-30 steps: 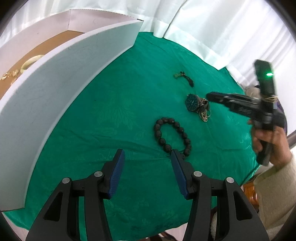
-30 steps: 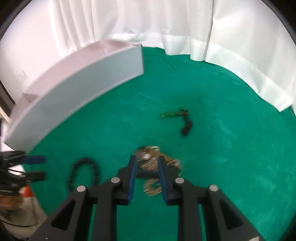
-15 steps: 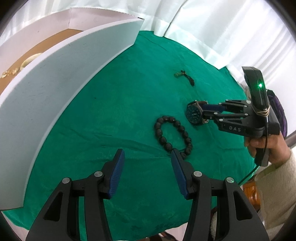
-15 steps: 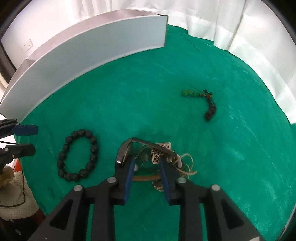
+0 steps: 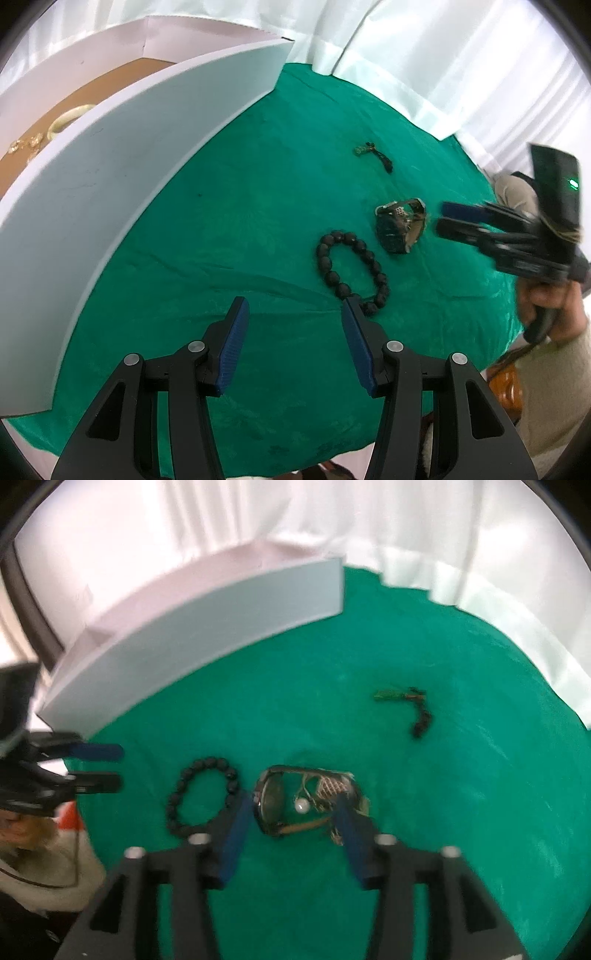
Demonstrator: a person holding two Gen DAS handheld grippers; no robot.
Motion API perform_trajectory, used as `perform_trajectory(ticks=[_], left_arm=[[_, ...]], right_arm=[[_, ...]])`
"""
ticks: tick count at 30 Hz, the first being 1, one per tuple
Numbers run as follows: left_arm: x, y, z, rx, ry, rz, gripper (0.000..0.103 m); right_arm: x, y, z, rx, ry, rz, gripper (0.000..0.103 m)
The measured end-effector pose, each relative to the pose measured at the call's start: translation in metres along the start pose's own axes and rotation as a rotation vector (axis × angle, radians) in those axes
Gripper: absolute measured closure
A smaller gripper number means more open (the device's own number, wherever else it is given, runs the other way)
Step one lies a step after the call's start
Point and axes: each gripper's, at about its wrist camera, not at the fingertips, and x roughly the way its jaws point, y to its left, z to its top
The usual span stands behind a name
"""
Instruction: Organize jewelry
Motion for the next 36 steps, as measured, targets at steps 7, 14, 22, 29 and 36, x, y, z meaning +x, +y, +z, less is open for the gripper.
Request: perform_trajectory(ticks=[7,14,22,29,36], left_arm=[[0.002,-0.01,0.001,0.015,0.002,-0.01,0.049],[0.005,-0.015,0.002,0.022,0.01,-0.002,0.049],[0.003,-0.014,0.0,0.026,0.008,0.004,0.049],[0.008,-0.015,0.001,0.021,0.012,-0.013,0.049],[0.0,-0.02,0.0,0.04,0.001,-0.014,0.049]], right_arm=[[-0.002,-0.031,-0.017,0.098,0.038,-0.021,0.052],[0.034,-0.032,-0.031,0.002,0.073,-0.074,0.052],[0.026,-0.023,-0.025,-0.065,0.0,-0.135,0.103],[-0.058,-0.011,0.012,-0.107,-0.18,-0.243,0.103],[-0.028,-0.076,0.048,0.174,-0.146,-0.184,0.035]])
